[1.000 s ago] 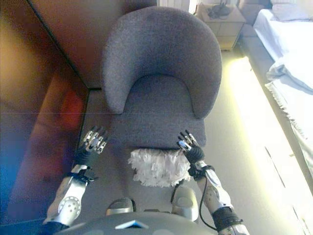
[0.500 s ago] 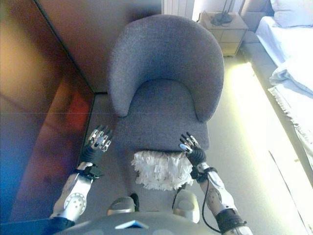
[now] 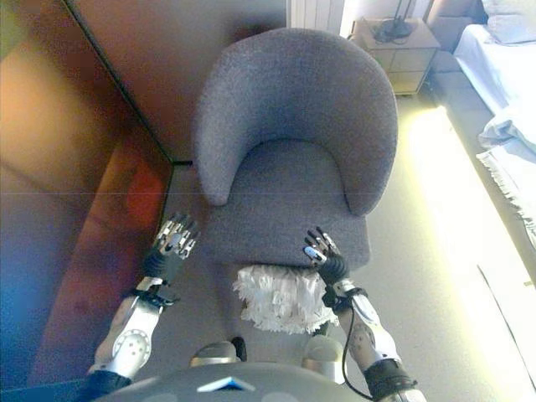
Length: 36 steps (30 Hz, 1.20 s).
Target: Pick up the cushion and take it to the sofa
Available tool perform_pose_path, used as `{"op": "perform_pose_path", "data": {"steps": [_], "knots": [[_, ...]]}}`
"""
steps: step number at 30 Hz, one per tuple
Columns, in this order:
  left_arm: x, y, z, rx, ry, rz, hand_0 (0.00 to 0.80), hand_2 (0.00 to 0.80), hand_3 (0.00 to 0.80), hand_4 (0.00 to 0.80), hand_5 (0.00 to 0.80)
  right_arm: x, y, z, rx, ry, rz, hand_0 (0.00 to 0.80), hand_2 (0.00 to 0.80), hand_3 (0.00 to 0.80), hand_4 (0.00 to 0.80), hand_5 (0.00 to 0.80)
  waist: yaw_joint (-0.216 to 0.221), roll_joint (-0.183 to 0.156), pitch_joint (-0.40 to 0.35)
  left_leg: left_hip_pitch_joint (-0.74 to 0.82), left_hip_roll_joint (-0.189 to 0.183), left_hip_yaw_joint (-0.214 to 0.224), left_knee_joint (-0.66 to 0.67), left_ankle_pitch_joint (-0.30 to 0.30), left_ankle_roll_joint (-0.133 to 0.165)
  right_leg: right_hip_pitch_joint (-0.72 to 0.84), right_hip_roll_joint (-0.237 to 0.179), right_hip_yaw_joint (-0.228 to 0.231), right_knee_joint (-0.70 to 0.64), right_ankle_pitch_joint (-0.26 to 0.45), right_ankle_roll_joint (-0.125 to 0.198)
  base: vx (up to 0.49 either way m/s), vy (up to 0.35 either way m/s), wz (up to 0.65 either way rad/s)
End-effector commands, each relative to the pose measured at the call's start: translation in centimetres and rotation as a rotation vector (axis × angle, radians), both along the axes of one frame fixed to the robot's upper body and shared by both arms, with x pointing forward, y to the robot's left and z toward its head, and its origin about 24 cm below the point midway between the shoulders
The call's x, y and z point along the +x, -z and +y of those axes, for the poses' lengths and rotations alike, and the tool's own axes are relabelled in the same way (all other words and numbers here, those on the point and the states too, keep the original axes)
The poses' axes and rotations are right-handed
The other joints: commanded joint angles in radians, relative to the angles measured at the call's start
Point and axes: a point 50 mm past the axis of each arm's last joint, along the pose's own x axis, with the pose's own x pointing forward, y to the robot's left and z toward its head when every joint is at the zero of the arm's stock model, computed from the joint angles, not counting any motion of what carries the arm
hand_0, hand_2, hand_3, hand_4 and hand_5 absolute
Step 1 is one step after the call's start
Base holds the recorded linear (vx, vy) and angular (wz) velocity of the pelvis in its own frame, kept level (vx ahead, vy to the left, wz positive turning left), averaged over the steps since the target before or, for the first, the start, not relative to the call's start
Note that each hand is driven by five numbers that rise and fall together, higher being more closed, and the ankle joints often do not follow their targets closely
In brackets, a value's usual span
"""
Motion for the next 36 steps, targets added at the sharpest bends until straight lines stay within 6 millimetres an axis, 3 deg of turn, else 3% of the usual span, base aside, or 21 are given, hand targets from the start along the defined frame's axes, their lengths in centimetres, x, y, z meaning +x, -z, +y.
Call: {"op": "perform_pose_path", "data": {"steps": [1, 3, 8, 10, 13, 20, 30, 32, 34, 35, 36], "knots": [[2.5, -2.8, -1.5, -0.189, 0.077, -0.172, 0.000, 0.000, 0.000, 0.000, 0.000, 3.1, -3.6, 1.1, 0.075, 0.001, -0.204, 0.000, 0.000, 0.000, 0.000, 0.000, -0.009, -0.024, -0.001, -0.082, 0.011, 0.004, -0.008, 0.040, -0.001, 0.034, -0.018, -0.026, 0.022, -0.075, 0.029, -0.023, 0.018, -0.03], [2.5, -2.5, -2.7, -0.448, 0.116, -0.156, 0.000, 0.000, 0.000, 0.000, 0.000, 3.1, -3.8, 1.5, 0.230, -0.014, -0.200, 0.000, 0.000, 0.000, 0.000, 0.000, -0.008, -0.027, -0.001, -0.081, 0.006, 0.000, -0.004, 0.037, 0.002, 0.037, -0.018, -0.025, 0.022, -0.074, 0.030, 0.004, 0.004, -0.02], [1.8, -2.1, -5.1, -0.761, 0.254, -0.195, 0.000, 0.000, 0.000, 0.000, 0.000, 2.7, -5.0, 4.5, 0.790, -0.137, -0.250, 0.000, 0.000, 0.000, 0.000, 0.000, -0.001, -0.035, 0.007, -0.083, 0.012, -0.003, 0.033, 0.023, 0.002, 0.051, -0.018, -0.027, 0.036, -0.083, 0.027, 0.065, -0.027, 0.00], [1.3, -2.0, -5.8, -0.852, 0.280, -0.222, 0.000, 0.000, 0.000, 0.000, 0.000, 2.4, -4.8, 5.0, 0.918, -0.135, -0.261, 0.000, 0.000, 0.000, 0.000, 0.000, 0.003, -0.034, -0.002, -0.072, 0.014, 0.001, 0.029, 0.018, 0.003, 0.064, -0.020, -0.033, 0.028, -0.084, 0.031, 0.091, 0.006, 0.04], [0.7, -2.0, -6.1, -0.839, 0.289, -0.238, 0.000, 0.000, 0.000, 0.000, 0.000, 2.0, -4.7, 5.2, 0.960, -0.119, -0.257, 0.000, 0.000, 0.000, 0.000, 0.000, 0.006, -0.037, -0.012, -0.060, 0.015, 0.004, 0.029, 0.008, 0.006, 0.076, -0.021, -0.032, 0.024, -0.088, 0.035, 0.088, -0.010, 0.02], [-0.1, -1.6, -5.3, -0.791, 0.267, -0.203, 0.000, 0.000, 0.000, 0.000, 0.000, 0.4, -3.6, 5.2, 0.934, -0.129, -0.216, 0.000, 0.000, 0.000, 0.000, 0.000, 0.006, -0.041, -0.025, -0.040, 0.014, 0.009, 0.024, 0.001, 0.008, 0.096, -0.018, -0.025, 0.015, -0.095, 0.037, 0.049, -0.005, 0.00], [0.0, -1.6, -4.5, -0.665, 0.267, -0.178, 0.000, 0.000, 0.000, 0.000, 0.000, 0.3, -3.1, 5.0, 0.842, -0.136, -0.180, 0.000, 0.000, 0.000, 0.000, 0.000, 0.008, -0.046, -0.025, -0.039, 0.009, 0.009, 0.045, -0.014, 0.010, 0.101, -0.020, -0.020, 0.010, -0.094, 0.038, 0.004, -0.004, 0.00], [0.0, -1.4, -3.6, -0.475, 0.233, -0.172, 0.000, 0.000, 0.000, 0.000, 0.000, 0.4, -2.9, 4.7, 0.728, -0.133, -0.169, 0.000, 0.000, 0.000, 0.000, 0.000, 0.009, -0.051, -0.022, -0.048, 0.008, 0.007, 0.086, -0.030, 0.008, 0.100, -0.022, -0.014, 0.016, -0.097, 0.035, 0.042, -0.060, 0.00], [0.1, -1.4, -2.3, -0.222, 0.192, -0.159, 0.000, 0.000, 0.000, 0.000, 0.000, 0.5, -2.4, 3.8, 0.508, -0.107, -0.160, 0.000, 0.000, 0.000, 0.000, 0.000, 0.012, -0.054, -0.017, -0.057, 0.011, 0.004, 0.111, -0.034, 0.003, 0.102, -0.019, -0.013, 0.019, -0.098, 0.031, 0.025, -0.062, 0.00], [0.5, -1.7, -1.2, 0.034, 0.145, -0.153, 0.000, 0.000, 0.000, 0.000, 0.000, 0.9, -2.2, 2.5, 0.240, -0.066, -0.160, 0.000, 0.000, 0.000, 0.000, 0.000, 0.014, -0.054, -0.009, -0.060, 0.013, 0.000, 0.119, -0.032, 0.000, 0.104, -0.013, -0.010, 0.017, -0.098, 0.026, 0.003, -0.059, 0.00], [0.6, -1.9, -0.7, 0.133, 0.124, -0.150, 0.000, 0.000, 0.000, 0.000, 0.000, 1.1, -2.2, 2.0, 0.121, -0.053, -0.161, 0.000, 0.000, 0.000, 0.000, 0.000, 0.013, -0.054, -0.007, -0.061, 0.013, -0.003, 0.120, -0.030, -0.001, 0.104, -0.010, -0.009, 0.016, -0.098, 0.024, -0.025, -0.068, -0.01]]}}
